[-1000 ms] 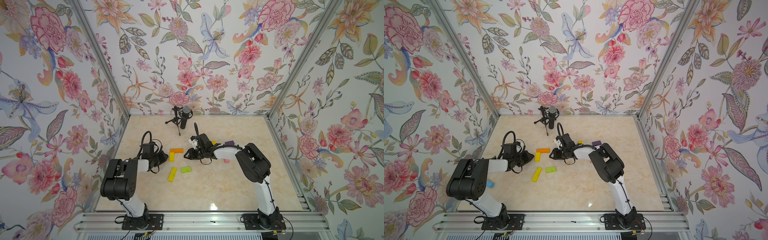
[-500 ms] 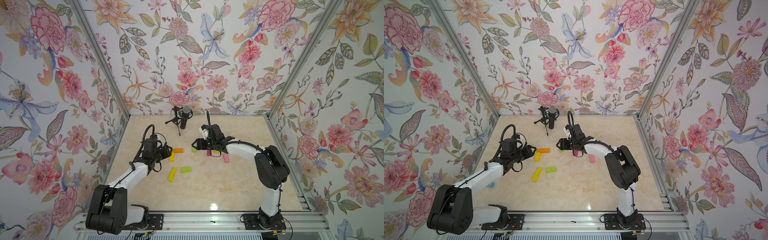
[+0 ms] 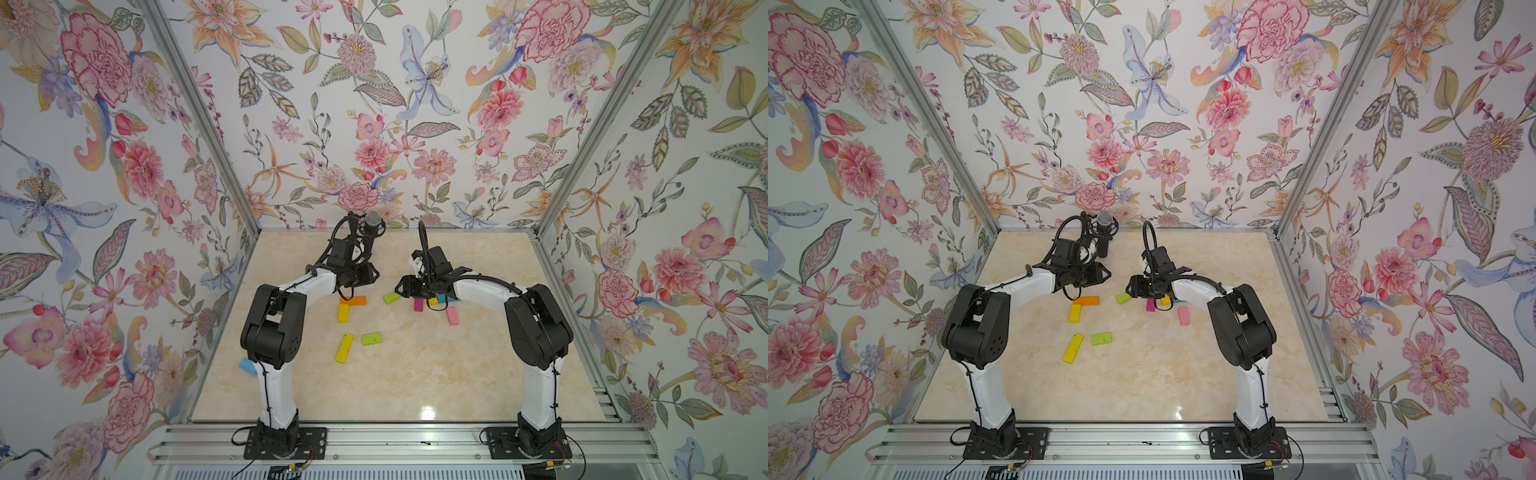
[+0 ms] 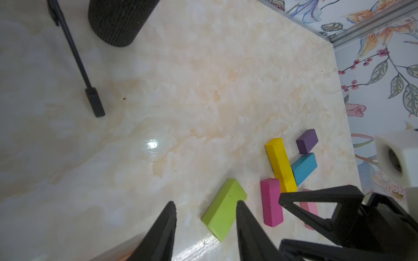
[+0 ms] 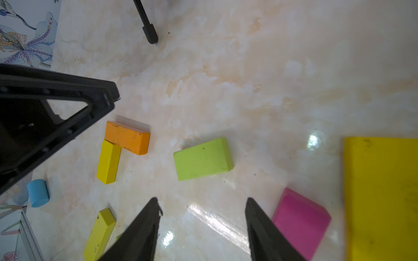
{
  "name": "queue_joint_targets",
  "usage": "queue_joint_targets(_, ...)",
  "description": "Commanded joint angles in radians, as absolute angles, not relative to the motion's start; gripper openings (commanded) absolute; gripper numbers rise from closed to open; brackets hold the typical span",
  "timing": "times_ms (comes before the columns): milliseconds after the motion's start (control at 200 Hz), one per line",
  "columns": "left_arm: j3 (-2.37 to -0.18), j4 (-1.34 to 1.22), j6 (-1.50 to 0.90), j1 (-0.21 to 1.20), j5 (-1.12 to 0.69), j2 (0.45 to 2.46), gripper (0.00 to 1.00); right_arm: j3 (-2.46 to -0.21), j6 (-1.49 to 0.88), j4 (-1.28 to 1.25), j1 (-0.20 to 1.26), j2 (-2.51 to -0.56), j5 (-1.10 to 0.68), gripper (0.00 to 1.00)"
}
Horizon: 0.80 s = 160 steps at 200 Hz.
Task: Assemble the letter p with building blocks
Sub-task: Adjust the building block at the center of the board.
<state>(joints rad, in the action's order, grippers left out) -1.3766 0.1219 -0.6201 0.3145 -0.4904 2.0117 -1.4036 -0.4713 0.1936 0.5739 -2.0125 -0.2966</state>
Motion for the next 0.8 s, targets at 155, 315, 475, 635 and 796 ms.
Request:
queue_joint_targets(155,-1.584,0.278,-0.536,0.355,-0.5,2.183,0.34,-1.365,-0.53,0.146,0.612,-2.027,-0.284,0.5)
queue_joint_targets(315,-1.599,0.308,-0.517,0.375,-0.47,2.206,0.3,-1.351,-0.538,0.145,0.606,-2.042,-0.29,0.47)
queue_joint_targets(475,-1.595,0.306,-0.526,0.399,-0.473,2.222,0.31,-1.366,-0.538,0.146,0.594,-2.076,-0.295,0.5)
queue_joint_targets(635,-1.568,0.302,-0.533,0.41,-0.473,2.228,0.28,-1.397,-0.536,0.145,0.581,-2.119,-0.302,0.5)
queue_joint_targets(796,-1.519,0.303,-0.535,0.424,-0.455,2.196,0.29,-1.419,-0.539,0.144,0.577,-2.152,-0.326,0.5)
